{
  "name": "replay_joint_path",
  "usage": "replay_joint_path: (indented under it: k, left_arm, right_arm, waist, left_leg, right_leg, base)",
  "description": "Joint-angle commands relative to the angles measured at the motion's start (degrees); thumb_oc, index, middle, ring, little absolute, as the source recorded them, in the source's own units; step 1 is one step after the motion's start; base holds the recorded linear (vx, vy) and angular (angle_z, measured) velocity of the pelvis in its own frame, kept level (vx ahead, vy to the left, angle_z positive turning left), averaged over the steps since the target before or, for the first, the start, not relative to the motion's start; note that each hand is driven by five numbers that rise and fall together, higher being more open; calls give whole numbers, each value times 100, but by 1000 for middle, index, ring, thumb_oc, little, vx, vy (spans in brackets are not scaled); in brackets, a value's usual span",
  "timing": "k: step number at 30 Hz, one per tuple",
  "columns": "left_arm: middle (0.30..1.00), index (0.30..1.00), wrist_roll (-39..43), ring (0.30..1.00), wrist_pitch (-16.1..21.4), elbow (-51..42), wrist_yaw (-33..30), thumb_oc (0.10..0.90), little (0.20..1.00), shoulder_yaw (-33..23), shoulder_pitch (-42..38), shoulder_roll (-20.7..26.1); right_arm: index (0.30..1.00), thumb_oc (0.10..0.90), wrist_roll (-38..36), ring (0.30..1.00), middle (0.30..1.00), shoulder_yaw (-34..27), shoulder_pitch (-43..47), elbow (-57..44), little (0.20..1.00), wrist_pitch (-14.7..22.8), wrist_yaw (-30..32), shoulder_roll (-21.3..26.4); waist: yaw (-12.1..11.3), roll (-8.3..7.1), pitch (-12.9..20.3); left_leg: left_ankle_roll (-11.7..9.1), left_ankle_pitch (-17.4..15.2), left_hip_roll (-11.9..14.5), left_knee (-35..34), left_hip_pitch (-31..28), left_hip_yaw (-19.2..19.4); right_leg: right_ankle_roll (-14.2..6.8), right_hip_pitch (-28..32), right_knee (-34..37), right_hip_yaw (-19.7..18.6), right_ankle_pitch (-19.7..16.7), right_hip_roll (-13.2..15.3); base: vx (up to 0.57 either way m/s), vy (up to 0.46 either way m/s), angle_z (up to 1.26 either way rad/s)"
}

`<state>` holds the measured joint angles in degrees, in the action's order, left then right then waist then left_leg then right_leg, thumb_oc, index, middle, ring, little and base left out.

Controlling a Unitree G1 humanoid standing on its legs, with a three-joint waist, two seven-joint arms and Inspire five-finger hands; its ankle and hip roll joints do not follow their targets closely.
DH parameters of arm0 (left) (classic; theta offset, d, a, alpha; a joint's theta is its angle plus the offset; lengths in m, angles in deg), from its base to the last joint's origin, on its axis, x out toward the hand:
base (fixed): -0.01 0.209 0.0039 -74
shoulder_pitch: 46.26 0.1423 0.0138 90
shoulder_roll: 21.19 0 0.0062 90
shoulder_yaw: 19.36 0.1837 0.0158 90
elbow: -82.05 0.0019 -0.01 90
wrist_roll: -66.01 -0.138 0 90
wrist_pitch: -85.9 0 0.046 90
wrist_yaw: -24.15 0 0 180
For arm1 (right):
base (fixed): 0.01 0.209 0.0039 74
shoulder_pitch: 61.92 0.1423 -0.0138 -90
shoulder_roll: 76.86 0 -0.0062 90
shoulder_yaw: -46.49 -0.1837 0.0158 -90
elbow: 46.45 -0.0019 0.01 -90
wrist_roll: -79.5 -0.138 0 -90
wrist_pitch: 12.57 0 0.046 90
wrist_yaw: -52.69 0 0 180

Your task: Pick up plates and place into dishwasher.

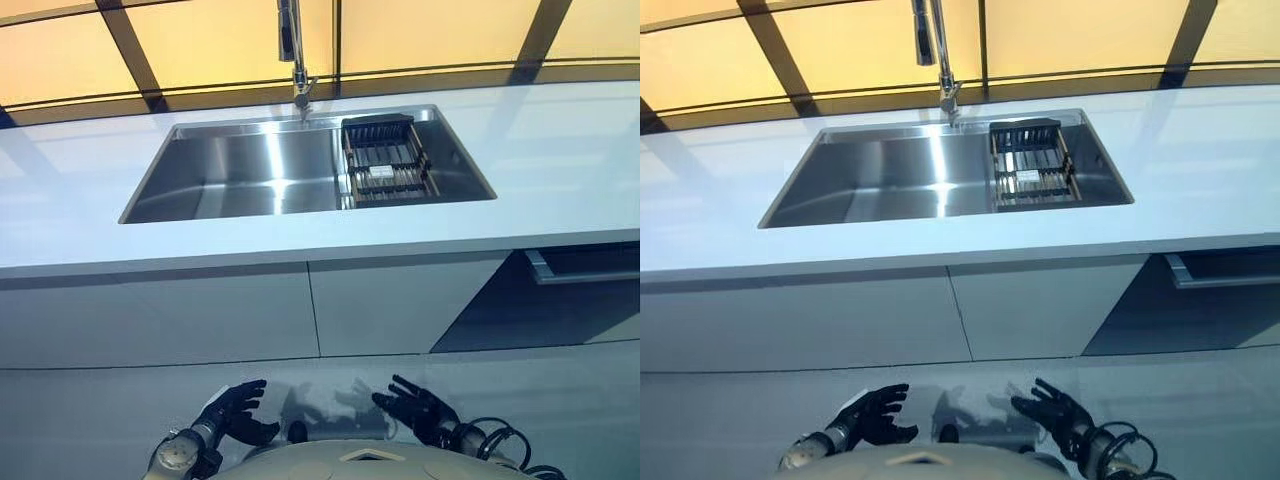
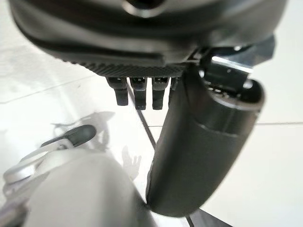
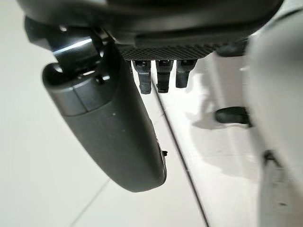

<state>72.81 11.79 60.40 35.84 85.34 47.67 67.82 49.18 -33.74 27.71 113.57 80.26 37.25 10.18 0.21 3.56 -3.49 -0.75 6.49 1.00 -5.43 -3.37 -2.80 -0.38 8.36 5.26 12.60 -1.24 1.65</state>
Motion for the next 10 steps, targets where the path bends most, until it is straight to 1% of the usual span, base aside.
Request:
replay_joint_path:
  k: [1, 2, 3, 4, 5, 6, 10]
  left_arm:
    - [900, 900, 831, 900, -866, 395, -118, 800, 900, -426, -326, -112]
    - [900, 900, 920, 900, -1187, 533, -204, 800, 900, -525, -331, -192]
    - [900, 900, 713, 900, -1408, 694, -547, 800, 900, -598, -373, -283]
    - [900, 900, 643, 900, -1543, 745, -704, 800, 900, -607, -390, -309]
    - [900, 900, 635, 900, -1548, 748, -715, 800, 900, -608, -391, -311]
    - [900, 900, 517, 900, -1556, 760, -869, 800, 900, -607, -413, -328]
    - [900, 900, 523, 900, -1582, 693, -921, 800, 900, -541, -429, -331]
  right_arm:
    - [900, 800, 587, 900, 900, -88, 383, 109, 900, -49, 328, -128]
    - [900, 800, 907, 900, 900, -61, 390, 186, 900, -198, 591, -143]
    - [900, 800, 1144, 900, 900, -33, 371, 282, 900, -456, 863, -142]
    - [900, 800, 1289, 900, 900, -41, 349, 349, 900, -594, 926, -137]
    - [900, 800, 1299, 900, 900, -42, 347, 355, 900, -604, 929, -136]
    - [900, 800, 1327, 900, 900, -60, 307, 385, 900, -674, 898, -115]
    - [900, 800, 1326, 900, 900, -43, 227, 286, 900, -615, 867, -131]
  waist:
    - [-47, -176, -220]
    - [-53, -191, -205]
    - [-64, -222, -171]
    - [-61, -239, -152]
    - [-60, -240, -151]
    - [-58, -259, -132]
    - [-21, -270, -131]
  left_leg:
    - [177, -585, -329, 43, -430, 351]
    - [174, -588, -330, 43, -430, 361]
    - [175, -597, -335, 43, -428, 359]
    - [171, -599, -336, 43, -435, 357]
    - [171, -599, -336, 43, -436, 357]
    - [173, -617, -337, 43, -459, 354]
    - [188, -632, -325, 43, -472, 387]
  right_leg:
    - [-244, -38, -164, -227, 100, 37]
    - [-243, -33, -168, -214, 106, 50]
    - [-240, -23, -164, -180, 113, 59]
    - [-239, -13, -171, -168, 117, 62]
    - [-239, -12, -172, -167, 118, 62]
    - [-235, 9, -177, -156, 132, 55]
    - [-241, -26, -249, -208, 160, 51]
  base:
    - [3, 50, -5]
    - [1, 40, -4]
    - [11, 38, 1]
    - [0, 0, 0]
    - [32, 22, 8]
    - [40, 22, 7]
    - [21, 12, 2]
